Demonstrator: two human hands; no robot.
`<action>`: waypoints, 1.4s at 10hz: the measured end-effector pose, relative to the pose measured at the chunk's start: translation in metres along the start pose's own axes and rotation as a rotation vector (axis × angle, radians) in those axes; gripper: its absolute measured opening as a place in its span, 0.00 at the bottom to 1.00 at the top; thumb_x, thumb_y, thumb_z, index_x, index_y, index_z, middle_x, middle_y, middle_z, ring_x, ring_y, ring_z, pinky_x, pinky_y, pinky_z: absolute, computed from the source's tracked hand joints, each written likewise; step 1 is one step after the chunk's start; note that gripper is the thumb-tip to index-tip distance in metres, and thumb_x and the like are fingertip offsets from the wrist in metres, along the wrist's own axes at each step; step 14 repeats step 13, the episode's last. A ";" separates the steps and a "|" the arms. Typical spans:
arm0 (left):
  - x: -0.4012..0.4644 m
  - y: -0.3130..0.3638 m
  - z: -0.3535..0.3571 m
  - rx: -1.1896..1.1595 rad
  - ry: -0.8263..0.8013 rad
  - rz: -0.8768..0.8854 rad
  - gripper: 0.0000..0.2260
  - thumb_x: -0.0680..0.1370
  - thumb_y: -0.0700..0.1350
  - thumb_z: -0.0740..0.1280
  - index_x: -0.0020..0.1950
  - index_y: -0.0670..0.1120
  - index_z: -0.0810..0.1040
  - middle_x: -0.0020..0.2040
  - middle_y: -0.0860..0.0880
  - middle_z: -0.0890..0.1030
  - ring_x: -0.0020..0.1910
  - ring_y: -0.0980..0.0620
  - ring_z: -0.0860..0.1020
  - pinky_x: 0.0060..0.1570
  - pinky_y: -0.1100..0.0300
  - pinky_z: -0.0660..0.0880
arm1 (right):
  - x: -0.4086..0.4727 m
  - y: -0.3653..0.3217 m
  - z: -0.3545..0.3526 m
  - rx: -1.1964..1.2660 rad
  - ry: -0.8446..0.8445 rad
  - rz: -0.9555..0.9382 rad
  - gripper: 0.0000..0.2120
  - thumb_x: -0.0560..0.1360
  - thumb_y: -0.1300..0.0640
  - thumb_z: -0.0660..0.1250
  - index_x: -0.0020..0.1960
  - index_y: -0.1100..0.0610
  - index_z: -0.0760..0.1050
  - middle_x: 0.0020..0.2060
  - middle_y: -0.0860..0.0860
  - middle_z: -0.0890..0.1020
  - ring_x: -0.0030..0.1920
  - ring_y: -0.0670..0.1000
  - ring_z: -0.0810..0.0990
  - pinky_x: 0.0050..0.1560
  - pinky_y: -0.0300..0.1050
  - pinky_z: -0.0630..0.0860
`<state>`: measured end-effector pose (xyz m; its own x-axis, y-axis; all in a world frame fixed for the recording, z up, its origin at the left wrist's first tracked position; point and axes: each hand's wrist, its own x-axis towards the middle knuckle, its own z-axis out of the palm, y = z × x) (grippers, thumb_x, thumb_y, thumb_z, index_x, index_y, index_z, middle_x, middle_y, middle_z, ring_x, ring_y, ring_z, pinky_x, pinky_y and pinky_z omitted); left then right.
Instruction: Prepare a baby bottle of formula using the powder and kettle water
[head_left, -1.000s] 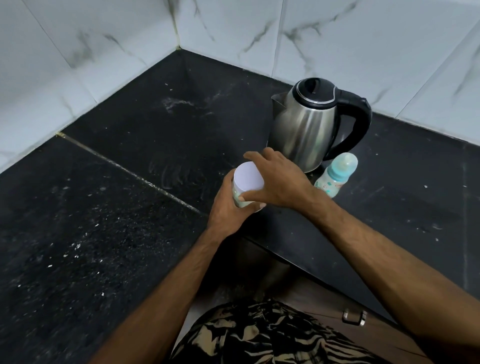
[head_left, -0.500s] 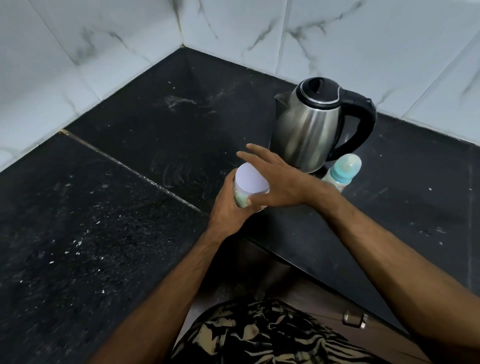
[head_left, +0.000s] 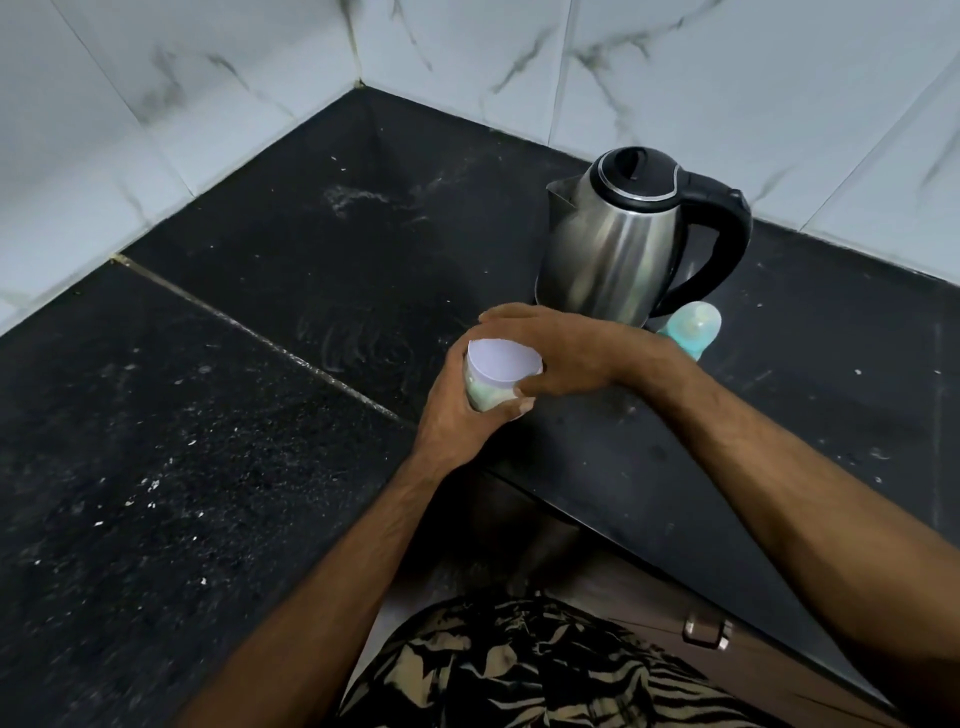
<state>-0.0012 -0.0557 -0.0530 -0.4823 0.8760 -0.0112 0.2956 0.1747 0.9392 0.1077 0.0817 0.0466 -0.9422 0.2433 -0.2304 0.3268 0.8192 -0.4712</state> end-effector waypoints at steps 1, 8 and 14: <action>0.000 0.001 0.000 -0.002 -0.007 -0.013 0.42 0.68 0.48 0.81 0.76 0.55 0.61 0.64 0.67 0.68 0.58 0.82 0.65 0.55 0.83 0.63 | 0.002 -0.012 0.001 -0.231 0.096 0.098 0.36 0.72 0.42 0.72 0.75 0.46 0.62 0.67 0.50 0.70 0.65 0.54 0.72 0.61 0.51 0.74; -0.004 0.008 0.000 0.029 0.034 0.122 0.37 0.70 0.45 0.79 0.71 0.61 0.64 0.64 0.63 0.75 0.65 0.65 0.74 0.62 0.67 0.73 | 0.020 -0.023 0.041 -0.527 0.303 0.250 0.31 0.78 0.32 0.52 0.72 0.52 0.62 0.64 0.56 0.69 0.49 0.56 0.78 0.37 0.46 0.68; -0.001 0.006 -0.007 0.002 0.022 0.020 0.46 0.68 0.67 0.71 0.80 0.54 0.55 0.77 0.56 0.63 0.74 0.58 0.65 0.72 0.55 0.67 | -0.023 -0.007 0.026 -0.224 0.774 0.365 0.31 0.73 0.30 0.59 0.64 0.52 0.73 0.55 0.51 0.77 0.51 0.55 0.79 0.45 0.48 0.75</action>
